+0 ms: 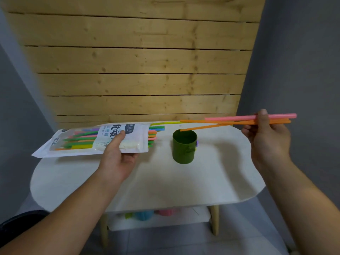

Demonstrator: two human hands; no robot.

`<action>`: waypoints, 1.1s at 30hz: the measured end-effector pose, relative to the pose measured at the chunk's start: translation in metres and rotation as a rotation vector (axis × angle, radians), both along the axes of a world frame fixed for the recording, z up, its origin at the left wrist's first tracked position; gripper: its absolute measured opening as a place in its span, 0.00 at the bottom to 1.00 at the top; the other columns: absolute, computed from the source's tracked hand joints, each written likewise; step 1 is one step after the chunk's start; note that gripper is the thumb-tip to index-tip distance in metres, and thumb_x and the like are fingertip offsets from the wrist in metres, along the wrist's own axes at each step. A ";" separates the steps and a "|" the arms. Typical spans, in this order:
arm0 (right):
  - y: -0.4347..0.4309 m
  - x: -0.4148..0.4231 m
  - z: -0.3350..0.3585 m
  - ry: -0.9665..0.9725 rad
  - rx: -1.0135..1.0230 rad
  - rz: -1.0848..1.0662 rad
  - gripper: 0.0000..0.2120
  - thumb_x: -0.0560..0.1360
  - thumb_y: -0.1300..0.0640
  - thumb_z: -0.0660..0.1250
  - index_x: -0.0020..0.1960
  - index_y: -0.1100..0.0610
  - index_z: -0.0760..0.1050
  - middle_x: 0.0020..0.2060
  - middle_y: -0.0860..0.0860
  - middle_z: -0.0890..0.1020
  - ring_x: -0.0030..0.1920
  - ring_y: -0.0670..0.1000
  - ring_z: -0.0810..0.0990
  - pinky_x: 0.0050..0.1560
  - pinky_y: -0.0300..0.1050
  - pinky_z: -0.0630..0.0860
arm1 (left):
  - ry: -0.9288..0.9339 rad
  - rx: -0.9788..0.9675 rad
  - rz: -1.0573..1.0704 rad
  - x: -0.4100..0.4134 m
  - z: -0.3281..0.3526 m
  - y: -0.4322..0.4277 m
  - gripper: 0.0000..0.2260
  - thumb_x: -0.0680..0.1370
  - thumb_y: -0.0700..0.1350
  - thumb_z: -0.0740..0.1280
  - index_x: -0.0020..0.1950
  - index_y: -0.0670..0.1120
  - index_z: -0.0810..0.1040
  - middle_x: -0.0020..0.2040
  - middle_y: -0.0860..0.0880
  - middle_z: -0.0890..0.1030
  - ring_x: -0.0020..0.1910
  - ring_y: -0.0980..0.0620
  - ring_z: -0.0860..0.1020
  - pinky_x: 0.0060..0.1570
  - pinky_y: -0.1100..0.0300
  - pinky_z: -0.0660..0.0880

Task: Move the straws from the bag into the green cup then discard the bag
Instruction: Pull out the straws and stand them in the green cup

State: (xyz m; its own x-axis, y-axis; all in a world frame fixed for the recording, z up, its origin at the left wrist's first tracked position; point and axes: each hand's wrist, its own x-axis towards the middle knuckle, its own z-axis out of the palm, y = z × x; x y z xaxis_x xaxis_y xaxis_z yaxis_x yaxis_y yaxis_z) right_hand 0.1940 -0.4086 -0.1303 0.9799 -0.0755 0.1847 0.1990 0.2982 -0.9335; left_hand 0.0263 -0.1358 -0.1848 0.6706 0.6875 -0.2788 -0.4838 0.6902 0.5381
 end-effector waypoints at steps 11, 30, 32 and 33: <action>-0.018 0.012 0.000 -0.057 -0.137 -0.084 0.14 0.80 0.45 0.64 0.42 0.54 0.77 0.24 0.44 0.80 0.29 0.44 0.81 0.45 0.46 0.82 | 0.019 0.034 -0.034 0.009 -0.008 -0.011 0.12 0.78 0.39 0.72 0.60 0.48 0.78 0.52 0.46 0.89 0.51 0.47 0.87 0.47 0.43 0.85; 0.007 0.012 -0.008 0.004 -0.177 -0.002 0.13 0.81 0.49 0.64 0.44 0.56 0.78 0.34 0.52 0.81 0.32 0.47 0.81 0.38 0.38 0.81 | 0.068 0.070 -0.050 0.004 -0.009 -0.011 0.16 0.78 0.40 0.72 0.65 0.49 0.78 0.51 0.46 0.89 0.48 0.48 0.88 0.36 0.49 0.85; 0.018 0.011 -0.004 -0.058 -0.276 -0.016 0.14 0.81 0.47 0.63 0.44 0.56 0.78 0.34 0.51 0.82 0.31 0.46 0.82 0.33 0.32 0.78 | 0.073 0.084 -0.055 0.003 -0.009 -0.010 0.16 0.78 0.40 0.72 0.65 0.49 0.78 0.52 0.46 0.89 0.48 0.48 0.88 0.36 0.50 0.85; 0.024 0.010 -0.002 -0.082 -0.321 -0.008 0.14 0.81 0.47 0.63 0.44 0.55 0.79 0.35 0.51 0.82 0.32 0.46 0.83 0.31 0.30 0.76 | 0.073 0.087 -0.056 0.002 -0.009 -0.010 0.16 0.78 0.40 0.72 0.66 0.49 0.78 0.54 0.46 0.88 0.49 0.48 0.88 0.37 0.50 0.85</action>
